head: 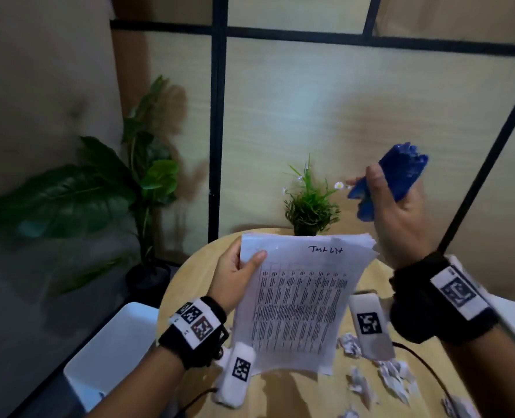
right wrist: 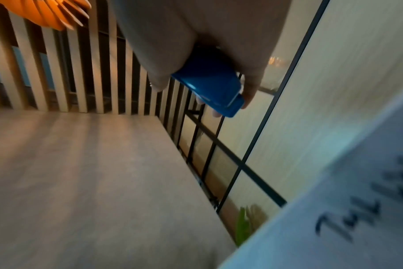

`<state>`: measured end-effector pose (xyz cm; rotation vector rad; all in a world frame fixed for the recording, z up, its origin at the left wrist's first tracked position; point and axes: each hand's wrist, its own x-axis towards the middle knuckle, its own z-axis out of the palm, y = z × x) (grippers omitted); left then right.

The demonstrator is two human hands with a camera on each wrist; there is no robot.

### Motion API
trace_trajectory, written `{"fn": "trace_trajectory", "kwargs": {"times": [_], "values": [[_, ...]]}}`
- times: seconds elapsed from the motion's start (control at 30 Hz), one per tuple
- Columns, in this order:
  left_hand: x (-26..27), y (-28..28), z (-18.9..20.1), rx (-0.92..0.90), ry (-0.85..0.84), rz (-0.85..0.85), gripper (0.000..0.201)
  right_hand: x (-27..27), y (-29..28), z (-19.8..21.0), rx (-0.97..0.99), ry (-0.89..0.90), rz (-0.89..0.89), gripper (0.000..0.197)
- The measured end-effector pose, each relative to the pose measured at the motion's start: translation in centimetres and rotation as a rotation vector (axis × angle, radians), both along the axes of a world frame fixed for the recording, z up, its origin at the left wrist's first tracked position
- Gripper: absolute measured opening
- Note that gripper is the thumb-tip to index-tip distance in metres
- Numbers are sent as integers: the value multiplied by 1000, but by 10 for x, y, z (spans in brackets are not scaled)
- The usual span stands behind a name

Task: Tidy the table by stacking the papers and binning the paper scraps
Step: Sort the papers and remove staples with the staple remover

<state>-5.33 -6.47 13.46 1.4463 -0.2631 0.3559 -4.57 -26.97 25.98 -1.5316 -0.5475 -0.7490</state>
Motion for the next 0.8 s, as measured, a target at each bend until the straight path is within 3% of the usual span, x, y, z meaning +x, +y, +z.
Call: {"fn": "trace_trajectory", "kwargs": {"times": [0.17, 0.33, 0.43, 0.8], "values": [[-13, 1, 0, 0, -39, 18, 19, -26, 43, -38, -133, -13, 96, 55], [-18, 0, -1, -1, -71, 43, 23, -36, 56, -58, -214, -33, -12, 48], [-20, -1, 0, 4, -89, 39, 24, -38, 61, -59, -246, -57, -40, 29], [-26, -6, 9, -40, -98, 6, 18, -33, 98, -52, -487, -23, -108, 34]]}}
